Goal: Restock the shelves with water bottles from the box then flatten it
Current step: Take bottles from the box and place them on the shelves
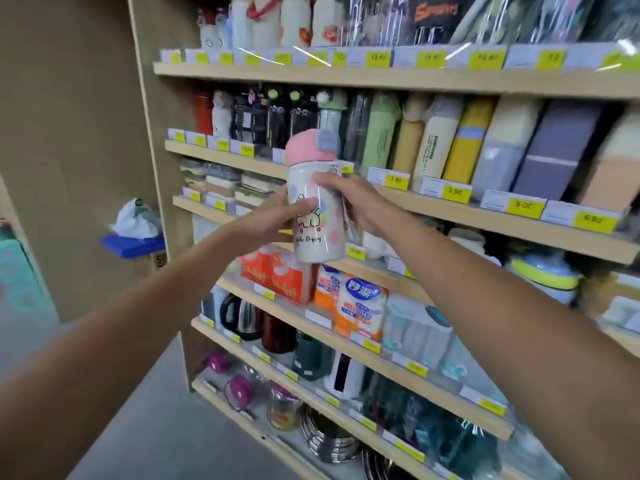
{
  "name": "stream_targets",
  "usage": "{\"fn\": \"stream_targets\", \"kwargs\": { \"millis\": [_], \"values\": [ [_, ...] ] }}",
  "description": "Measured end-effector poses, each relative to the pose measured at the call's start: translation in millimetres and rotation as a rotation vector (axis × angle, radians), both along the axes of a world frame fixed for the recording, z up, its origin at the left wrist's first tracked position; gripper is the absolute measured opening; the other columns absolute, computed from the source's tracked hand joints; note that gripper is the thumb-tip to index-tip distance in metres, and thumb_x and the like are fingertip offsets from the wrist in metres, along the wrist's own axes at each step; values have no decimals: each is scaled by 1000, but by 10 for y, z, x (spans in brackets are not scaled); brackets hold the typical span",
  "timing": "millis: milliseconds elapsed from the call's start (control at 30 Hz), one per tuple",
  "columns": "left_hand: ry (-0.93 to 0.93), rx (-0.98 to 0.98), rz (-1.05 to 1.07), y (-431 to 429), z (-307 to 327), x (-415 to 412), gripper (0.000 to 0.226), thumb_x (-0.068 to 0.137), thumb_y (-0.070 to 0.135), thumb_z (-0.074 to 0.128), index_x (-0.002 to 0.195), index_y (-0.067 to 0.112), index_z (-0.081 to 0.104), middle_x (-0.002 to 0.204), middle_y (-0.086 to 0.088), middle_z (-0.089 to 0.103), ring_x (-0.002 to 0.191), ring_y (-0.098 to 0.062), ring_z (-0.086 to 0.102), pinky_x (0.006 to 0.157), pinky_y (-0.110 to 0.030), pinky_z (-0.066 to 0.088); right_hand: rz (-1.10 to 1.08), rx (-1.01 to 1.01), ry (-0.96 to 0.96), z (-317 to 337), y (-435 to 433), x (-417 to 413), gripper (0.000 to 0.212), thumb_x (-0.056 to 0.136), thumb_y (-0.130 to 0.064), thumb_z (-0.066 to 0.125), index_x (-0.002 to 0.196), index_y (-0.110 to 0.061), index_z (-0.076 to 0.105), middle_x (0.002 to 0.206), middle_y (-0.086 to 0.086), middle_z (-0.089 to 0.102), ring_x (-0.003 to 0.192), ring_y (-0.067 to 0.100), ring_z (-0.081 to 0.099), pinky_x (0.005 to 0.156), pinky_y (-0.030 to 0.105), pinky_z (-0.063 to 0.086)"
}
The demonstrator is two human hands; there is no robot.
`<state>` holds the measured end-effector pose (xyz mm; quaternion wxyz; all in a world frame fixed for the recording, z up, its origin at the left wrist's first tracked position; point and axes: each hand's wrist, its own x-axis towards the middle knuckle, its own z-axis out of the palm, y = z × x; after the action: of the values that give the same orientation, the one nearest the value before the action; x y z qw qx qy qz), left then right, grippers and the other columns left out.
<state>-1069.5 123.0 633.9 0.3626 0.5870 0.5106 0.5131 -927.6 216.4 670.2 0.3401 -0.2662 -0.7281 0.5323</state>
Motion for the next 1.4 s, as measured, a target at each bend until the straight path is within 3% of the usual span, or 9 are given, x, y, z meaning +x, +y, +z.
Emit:
{"fn": "stream_targets", "kwargs": {
  "millis": [200, 367, 467, 600, 667, 867, 1033, 1267, 1400],
  "values": [
    [35, 34, 130, 291, 463, -1043, 41, 88, 42, 62, 123, 28, 46, 111, 6, 67, 99, -15, 67, 86, -37, 54, 97, 53, 24, 476, 366, -1094, 36, 72, -38, 74, 92, -9, 68, 93, 20, 64, 83, 26, 62, 91, 48, 50],
    [-41, 116, 224, 526, 734, -1739, 40, 88, 38, 63, 122, 22, 48, 107, 2, 67, 89, -16, 68, 71, -30, 57, 186, 85, 64, 803, 549, -1877, 6, 89, -21, 63, 88, -15, 66, 77, 4, 72, 69, 18, 68, 74, 34, 56],
    [-81, 179, 253, 687, 833, -2069, 23, 87, 35, 64, 104, 21, 57, 97, 1, 69, 83, -15, 68, 73, -32, 54, 171, 130, 59, 952, 610, -2205, 6, 90, -16, 60, 85, -16, 64, 70, 1, 72, 64, 16, 68, 71, 33, 55],
    [-124, 243, 241, 914, 1054, -2462, 38, 84, 39, 64, 112, 14, 56, 91, 6, 70, 78, -10, 68, 71, -29, 54, 114, 212, 86, 1212, 718, -2602, 12, 84, -23, 67, 93, -16, 65, 83, 6, 73, 74, 21, 69, 73, 36, 57],
    [-158, 271, 185, 1060, 1166, -2663, 22, 89, 32, 60, 105, 17, 56, 81, 10, 70, 72, -6, 67, 69, -29, 55, 59, 265, 86, 1366, 781, -2814, 16, 82, -25, 69, 95, -15, 67, 90, 9, 73, 79, 24, 71, 76, 38, 58],
    [-160, 329, 138, 1527, 1548, -3323, 85, 65, 53, 74, 134, 25, 33, 125, 1, 60, 105, -13, 64, 80, -42, 57, -126, 412, 145, 1761, 1023, -3572, 41, 69, -29, 75, 105, -11, 66, 94, 8, 74, 86, 23, 72, 82, 43, 58],
    [-141, 401, 136, 1883, 1999, -3902, 81, 65, 49, 77, 129, 18, 38, 118, -4, 64, 101, -18, 65, 67, -35, 55, -229, 489, 205, 2120, 1230, -4180, 45, 67, -31, 77, 105, -9, 65, 98, 9, 73, 90, 25, 71, 82, 42, 58],
    [-74, 629, 251, 2422, 2367, -4468, 60, 74, 25, 77, 121, 13, 42, 107, 2, 62, 93, -6, 62, 83, -20, 53, -403, 648, 96, 2385, 1582, -4686, 28, 89, -39, 61, 109, -19, 60, 100, -8, 66, 84, 1, 60, 64, 8, 45],
    [-81, 786, 315, 2777, 2564, -4685, 81, 68, 26, 80, 131, 8, 32, 125, -6, 52, 109, -12, 54, 93, -25, 46, -628, 748, 232, 2484, 1856, -4854, 20, 98, -31, 47, 97, -14, 59, 88, -6, 58, 88, 10, 54, 77, 18, 42]
  ]
}}
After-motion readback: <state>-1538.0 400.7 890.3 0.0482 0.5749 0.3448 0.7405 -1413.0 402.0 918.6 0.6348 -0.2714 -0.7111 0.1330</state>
